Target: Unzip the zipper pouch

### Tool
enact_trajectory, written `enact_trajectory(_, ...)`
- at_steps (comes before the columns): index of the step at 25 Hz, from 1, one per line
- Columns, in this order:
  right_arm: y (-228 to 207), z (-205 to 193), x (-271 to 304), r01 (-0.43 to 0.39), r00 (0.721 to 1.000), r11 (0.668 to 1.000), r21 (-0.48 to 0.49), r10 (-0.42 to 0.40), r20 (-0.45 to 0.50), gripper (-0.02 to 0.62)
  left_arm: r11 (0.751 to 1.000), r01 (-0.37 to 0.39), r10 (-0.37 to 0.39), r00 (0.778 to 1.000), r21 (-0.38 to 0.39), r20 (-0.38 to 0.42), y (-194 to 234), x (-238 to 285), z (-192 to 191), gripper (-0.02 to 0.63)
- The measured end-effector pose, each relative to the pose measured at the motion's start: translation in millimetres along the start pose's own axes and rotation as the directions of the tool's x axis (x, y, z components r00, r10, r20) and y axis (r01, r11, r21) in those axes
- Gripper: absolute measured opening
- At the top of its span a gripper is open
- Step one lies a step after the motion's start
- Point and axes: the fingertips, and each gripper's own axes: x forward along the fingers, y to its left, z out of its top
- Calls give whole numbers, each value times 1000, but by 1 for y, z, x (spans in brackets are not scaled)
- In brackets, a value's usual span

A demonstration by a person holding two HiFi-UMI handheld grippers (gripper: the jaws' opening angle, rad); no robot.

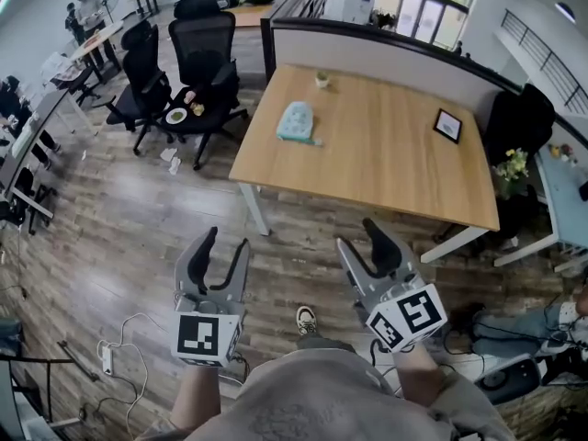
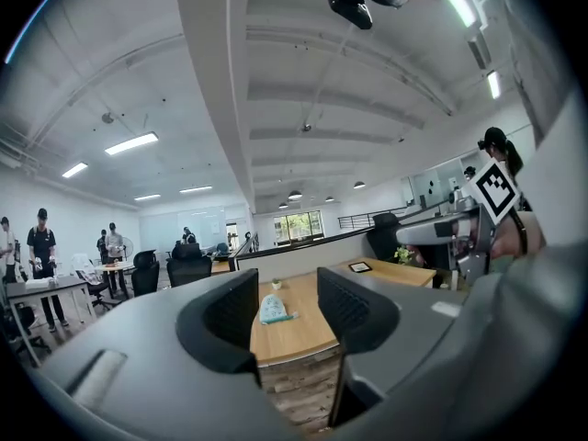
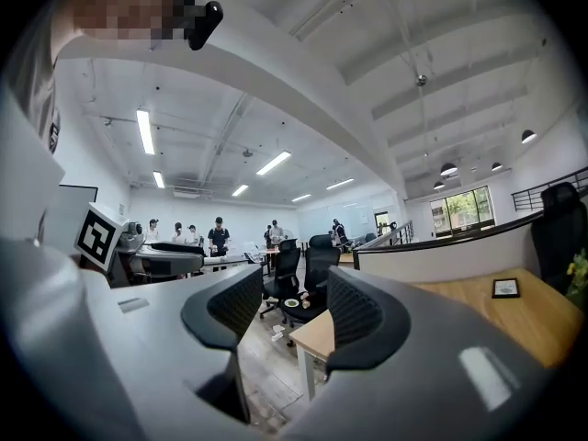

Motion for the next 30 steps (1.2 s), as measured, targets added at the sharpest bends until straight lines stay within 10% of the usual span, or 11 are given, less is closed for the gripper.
enact_trajectory(30, -110, -48, 184, -18, 987, 1000, -6, 17, -160, 204, 997, 50, -46, 996, 52, -71, 84, 209, -31, 190)
